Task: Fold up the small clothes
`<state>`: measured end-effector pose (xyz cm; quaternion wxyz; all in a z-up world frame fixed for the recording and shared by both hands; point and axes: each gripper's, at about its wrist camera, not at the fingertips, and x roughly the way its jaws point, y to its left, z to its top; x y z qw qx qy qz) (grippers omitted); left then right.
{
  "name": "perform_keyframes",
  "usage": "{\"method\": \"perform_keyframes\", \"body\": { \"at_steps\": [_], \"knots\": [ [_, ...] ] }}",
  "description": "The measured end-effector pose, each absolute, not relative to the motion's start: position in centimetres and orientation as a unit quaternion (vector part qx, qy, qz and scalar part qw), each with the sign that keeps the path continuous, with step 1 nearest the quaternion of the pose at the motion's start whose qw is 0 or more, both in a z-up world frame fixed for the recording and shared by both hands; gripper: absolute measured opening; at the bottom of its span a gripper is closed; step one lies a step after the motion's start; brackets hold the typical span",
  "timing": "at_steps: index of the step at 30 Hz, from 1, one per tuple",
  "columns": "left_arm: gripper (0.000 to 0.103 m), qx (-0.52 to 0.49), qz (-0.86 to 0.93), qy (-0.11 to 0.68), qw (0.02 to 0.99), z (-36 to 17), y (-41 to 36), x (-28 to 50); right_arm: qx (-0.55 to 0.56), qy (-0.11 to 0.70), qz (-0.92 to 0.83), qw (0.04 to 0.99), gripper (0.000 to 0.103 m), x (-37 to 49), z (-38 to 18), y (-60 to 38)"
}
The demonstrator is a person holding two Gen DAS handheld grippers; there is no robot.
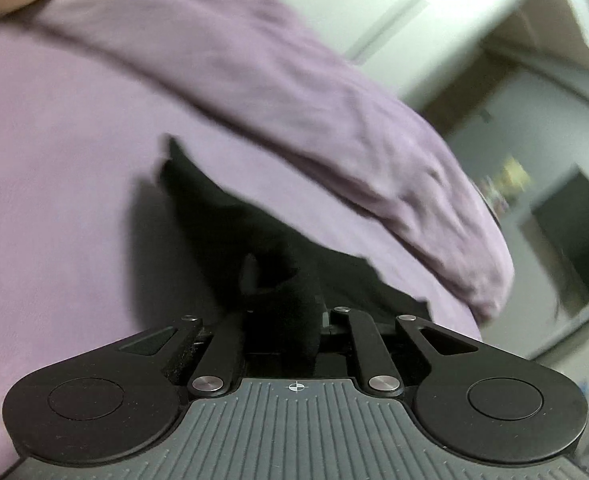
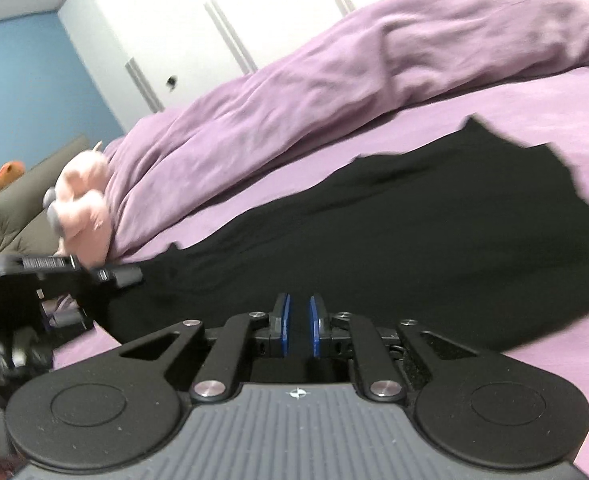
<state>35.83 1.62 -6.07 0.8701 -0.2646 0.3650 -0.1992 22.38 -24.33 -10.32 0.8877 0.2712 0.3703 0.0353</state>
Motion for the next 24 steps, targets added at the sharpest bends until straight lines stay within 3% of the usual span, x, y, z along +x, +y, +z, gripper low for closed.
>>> {"method": "perform_keyframes", "body": {
  "at_steps": [4,9,13,15,17,21,24],
  "knots": [
    [0.012,-0.176,-0.259,0.38,0.87,-5.5,-6.4,35.5,0.285,0.357,0.001,0.889,0.011,21.2,-10.3,-27.3],
    [0.015,-0.112,-0.254,0.433,0.857,-9.0,-11.9,34.4,0.292,0.361,-0.015,0.886,0.011,20.5,-10.6,-29.8],
    [0.037,-0.14,-0.279,0.44,0.842,-9.0,-10.7,32.2,0.284,0.362,-0.007,0.888,0.011,20.5,-10.5,-30.5],
    [0.041,-0.151,-0.284,0.43,0.844,-8.2,-9.3,30.9,0.286,0.365,-0.001,0.886,0.011,21.0,-10.6,-30.6],
    [0.051,-0.158,-0.266,0.415,0.856,-7.3,-7.3,30.1,0.284,0.366,0.011,0.886,0.011,21.5,-10.3,-30.3],
    [0.052,-0.141,-0.196,0.409,0.88,-7.0,-5.3,30.0,0.282,0.354,0.044,0.891,0.013,23.3,-9.1,-28.3],
    [0.056,-0.149,-0.162,0.438,0.872,-8.1,-4.5,30.8,0.28,0.364,0.074,0.885,0.024,24.8,-9.4,-26.6]
  ]
}}
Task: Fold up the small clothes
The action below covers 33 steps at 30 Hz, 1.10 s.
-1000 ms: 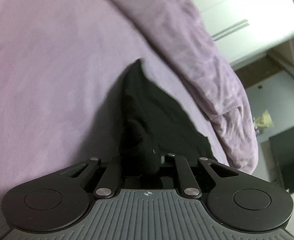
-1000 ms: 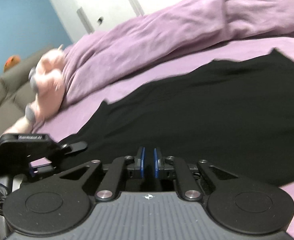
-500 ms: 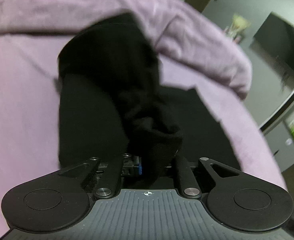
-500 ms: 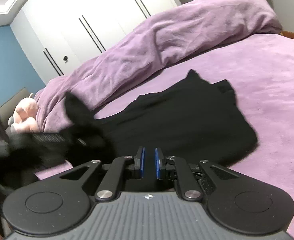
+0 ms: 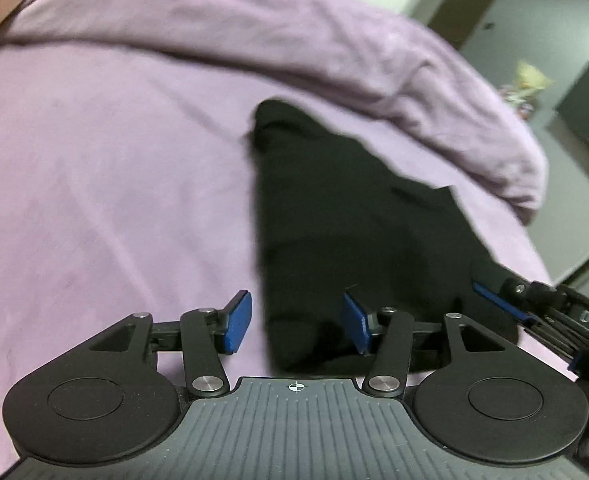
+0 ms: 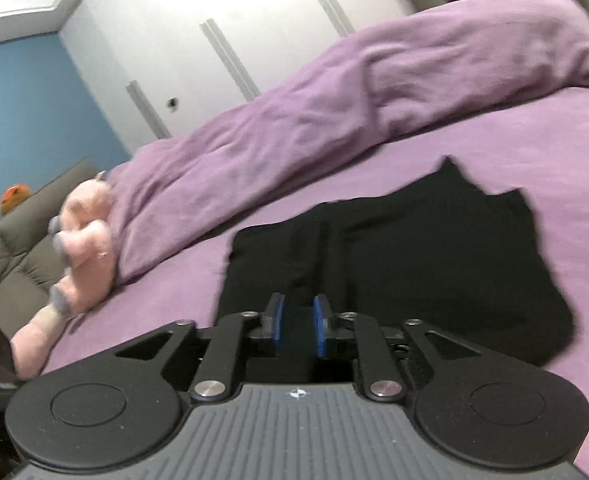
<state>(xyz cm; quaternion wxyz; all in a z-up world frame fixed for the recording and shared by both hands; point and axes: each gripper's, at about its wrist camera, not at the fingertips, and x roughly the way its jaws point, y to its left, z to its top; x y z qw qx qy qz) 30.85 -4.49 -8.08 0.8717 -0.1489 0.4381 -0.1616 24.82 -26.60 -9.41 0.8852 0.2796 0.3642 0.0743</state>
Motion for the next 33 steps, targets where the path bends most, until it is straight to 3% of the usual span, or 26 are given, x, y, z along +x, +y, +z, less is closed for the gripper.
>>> {"method": "perform_keyframes", "body": {
  "at_steps": [4,7,9,11,19,22,26,29,33],
  "knots": [
    [0.057,-0.142,-0.141,0.449,0.871,-9.3,-4.3,31.0,0.247,0.486,0.073,0.835,0.024,26.9,-14.1,-25.1],
    [0.061,-0.128,-0.146,0.44,0.877,-9.4,-4.4,30.5,0.267,0.475,0.091,0.834,0.024,26.3,-13.6,-26.3],
    [0.062,-0.118,-0.148,0.438,0.879,-9.4,-4.6,30.4,0.289,0.437,0.093,0.846,0.03,25.5,-12.4,-27.7],
    [0.064,-0.119,-0.144,0.436,0.881,-9.4,-4.6,30.3,0.295,0.426,0.074,0.852,0.052,25.1,-12.0,-29.0],
    [0.067,-0.1,-0.141,0.434,0.884,-9.5,-5.3,30.0,0.377,0.445,0.066,0.81,0.052,25.4,-14.6,-30.8],
    [0.068,-0.101,-0.142,0.435,0.883,-9.5,-5.2,30.0,0.385,0.451,0.066,0.803,0.043,26.1,-15.0,-30.2],
    [0.068,-0.103,-0.144,0.431,0.884,-9.5,-5.0,29.8,0.364,0.468,0.052,0.804,0.01,27.0,-15.4,-29.4],
    [0.069,-0.103,-0.149,0.423,0.888,-9.1,-5.0,29.0,0.346,0.471,0.052,0.81,0.007,27.5,-14.5,-29.0],
    [0.074,-0.092,-0.173,0.416,0.888,-8.9,-5.5,28.1,0.55,0.407,0.1,0.723,0.006,26.0,-15.4,-32.2]
  ]
}}
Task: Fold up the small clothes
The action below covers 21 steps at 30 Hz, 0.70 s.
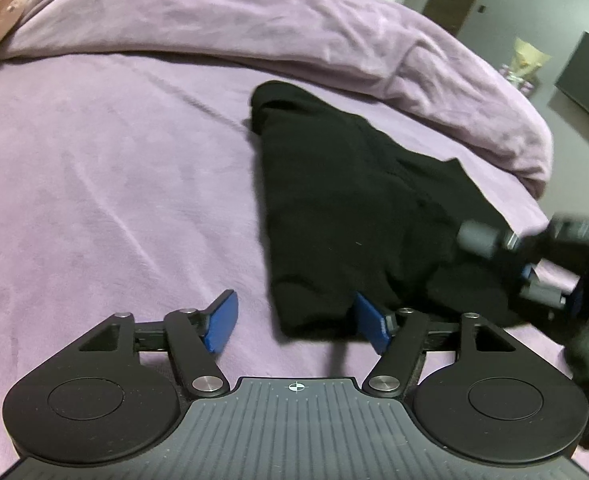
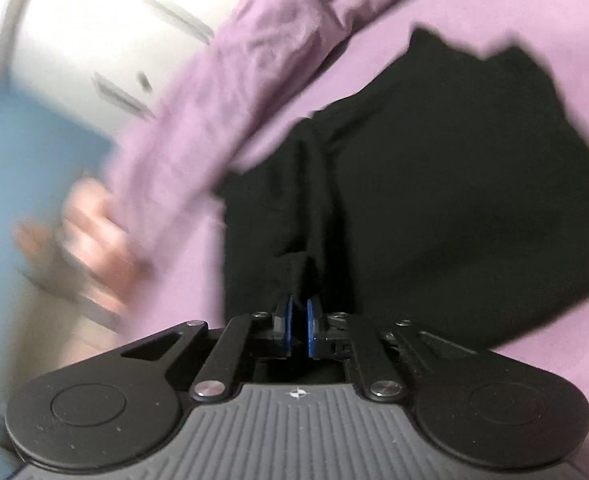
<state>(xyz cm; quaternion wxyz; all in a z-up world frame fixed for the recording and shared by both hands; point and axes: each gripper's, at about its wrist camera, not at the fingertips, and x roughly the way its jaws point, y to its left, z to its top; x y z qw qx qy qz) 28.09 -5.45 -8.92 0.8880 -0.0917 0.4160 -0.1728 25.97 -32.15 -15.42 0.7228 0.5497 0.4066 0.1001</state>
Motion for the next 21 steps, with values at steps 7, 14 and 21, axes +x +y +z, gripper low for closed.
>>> {"method": "perform_keyframes", "body": {
  "at_steps": [7,14,21],
  "knots": [
    [0.074,-0.03,-0.153,0.409,0.899,-9.4,-7.2,28.1,0.53,0.426,0.074,0.729,0.005,24.5,-16.0,-33.2],
    [0.073,-0.096,-0.117,0.446,0.882,-8.5,-4.1,28.3,0.351,0.472,0.052,0.807,0.007,24.7,-13.8,-32.5],
    [0.093,-0.181,-0.098,0.382,0.901,-6.5,-0.5,29.6,0.432,0.438,0.091,0.783,0.07,29.1,-14.6,-33.5]
  ]
}}
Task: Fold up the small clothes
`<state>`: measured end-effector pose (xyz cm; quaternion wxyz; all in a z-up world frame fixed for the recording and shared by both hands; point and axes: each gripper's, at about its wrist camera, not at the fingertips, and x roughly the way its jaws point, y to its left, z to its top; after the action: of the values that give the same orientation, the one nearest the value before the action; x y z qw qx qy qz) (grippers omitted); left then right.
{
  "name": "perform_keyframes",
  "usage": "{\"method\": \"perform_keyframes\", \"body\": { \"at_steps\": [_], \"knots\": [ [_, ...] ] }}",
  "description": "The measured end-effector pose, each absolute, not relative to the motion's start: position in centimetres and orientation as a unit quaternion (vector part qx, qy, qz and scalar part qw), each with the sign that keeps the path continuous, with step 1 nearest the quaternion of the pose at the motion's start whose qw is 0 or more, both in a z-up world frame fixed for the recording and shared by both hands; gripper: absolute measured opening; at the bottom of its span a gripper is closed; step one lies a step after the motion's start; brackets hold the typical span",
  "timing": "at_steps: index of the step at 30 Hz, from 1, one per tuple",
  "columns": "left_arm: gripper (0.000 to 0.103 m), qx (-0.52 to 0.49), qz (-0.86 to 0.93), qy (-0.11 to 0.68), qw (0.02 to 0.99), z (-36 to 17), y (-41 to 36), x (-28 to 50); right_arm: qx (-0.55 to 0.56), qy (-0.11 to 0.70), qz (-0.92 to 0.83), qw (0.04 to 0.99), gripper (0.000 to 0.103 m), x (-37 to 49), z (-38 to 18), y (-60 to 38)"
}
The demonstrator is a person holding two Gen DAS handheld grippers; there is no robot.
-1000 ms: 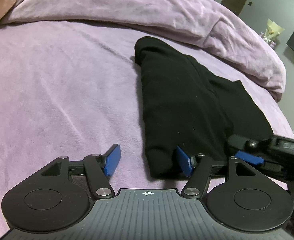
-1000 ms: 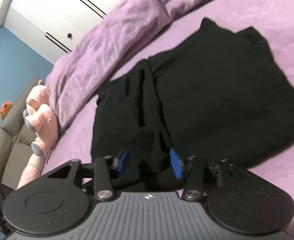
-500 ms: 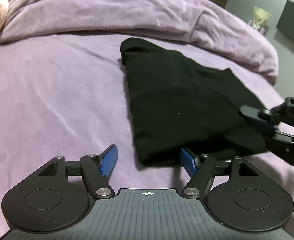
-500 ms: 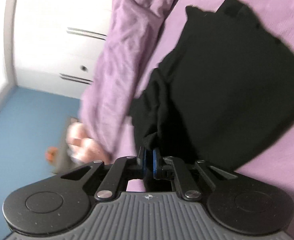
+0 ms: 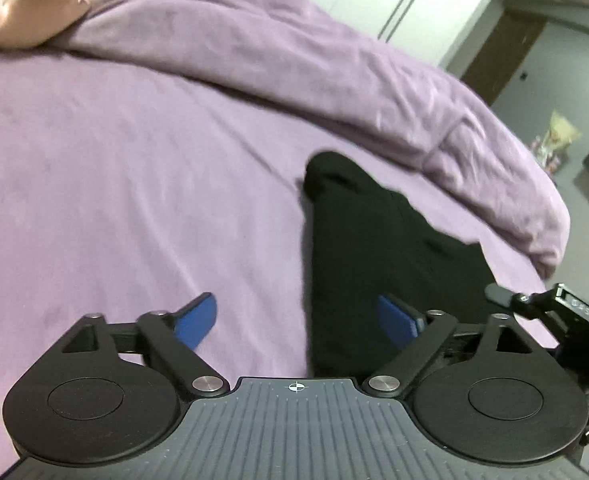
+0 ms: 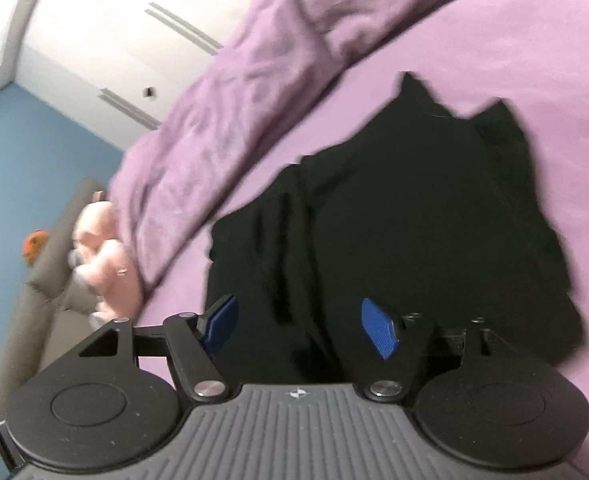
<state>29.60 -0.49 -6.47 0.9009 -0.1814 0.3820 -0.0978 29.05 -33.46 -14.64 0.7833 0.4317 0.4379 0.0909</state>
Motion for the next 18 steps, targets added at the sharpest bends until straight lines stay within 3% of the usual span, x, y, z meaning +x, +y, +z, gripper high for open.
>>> {"method": "perform_keyframes", "body": {
  "at_steps": [7,9,11,14,18],
  "knots": [
    [0.093,-0.189,-0.057,0.438,0.877,-9.5,-1.4,33.7,0.403,0.473,0.124,0.774,0.057,34.0,-17.1,-29.3],
    [0.093,-0.183,-0.054,0.434,0.88,-9.8,-1.6,34.0,0.394,0.467,0.129,0.781,0.05,34.6,-17.0,-28.7],
    [0.093,-0.179,-0.053,0.435,0.881,-10.0,-1.8,34.0,0.387,0.462,0.135,0.786,0.036,34.6,-16.5,-28.4],
    [0.094,-0.171,-0.055,0.43,0.885,-10.2,-2.2,33.8,0.353,0.458,0.14,0.804,0.026,34.9,-16.1,-27.7],
    [0.094,-0.172,-0.055,0.431,0.884,-10.0,-2.3,34.1,0.345,0.451,0.148,0.81,0.025,34.8,-15.7,-27.3]
  ]
}}
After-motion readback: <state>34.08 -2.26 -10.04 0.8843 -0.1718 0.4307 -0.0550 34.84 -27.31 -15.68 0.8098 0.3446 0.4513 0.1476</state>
